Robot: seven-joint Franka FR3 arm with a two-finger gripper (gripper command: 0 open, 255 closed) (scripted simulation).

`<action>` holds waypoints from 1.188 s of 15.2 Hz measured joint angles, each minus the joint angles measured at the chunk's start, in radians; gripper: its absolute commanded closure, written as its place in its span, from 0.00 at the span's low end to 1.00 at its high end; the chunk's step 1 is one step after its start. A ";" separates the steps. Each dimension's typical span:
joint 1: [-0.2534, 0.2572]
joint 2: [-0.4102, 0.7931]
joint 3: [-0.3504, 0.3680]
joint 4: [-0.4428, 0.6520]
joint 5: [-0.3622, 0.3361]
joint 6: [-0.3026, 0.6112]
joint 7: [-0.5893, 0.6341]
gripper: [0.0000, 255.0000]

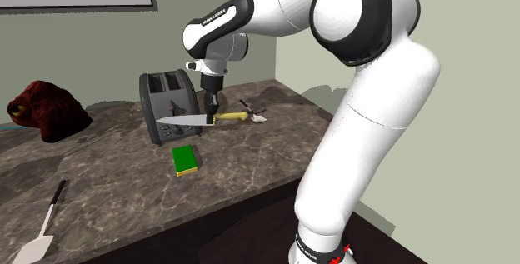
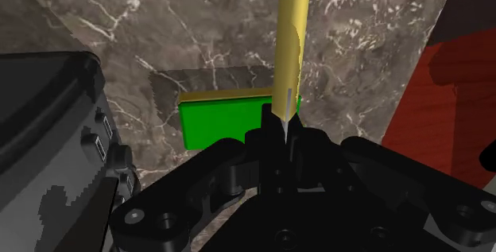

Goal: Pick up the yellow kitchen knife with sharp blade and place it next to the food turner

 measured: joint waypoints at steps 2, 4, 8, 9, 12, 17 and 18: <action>0.020 -0.015 0.034 -0.016 0.007 0.013 0.050 1.00; 0.044 -0.016 0.068 -0.034 0.020 0.039 0.098 1.00; 0.087 -0.017 0.132 -0.038 0.041 0.062 0.190 1.00; 0.098 -0.018 0.147 -0.039 0.046 0.068 0.214 1.00; 0.130 -0.008 0.194 -0.038 0.062 0.092 0.280 1.00; 0.187 0.056 0.269 0.021 0.088 0.123 0.393 1.00; 0.197 0.058 0.283 0.022 0.090 0.130 0.415 1.00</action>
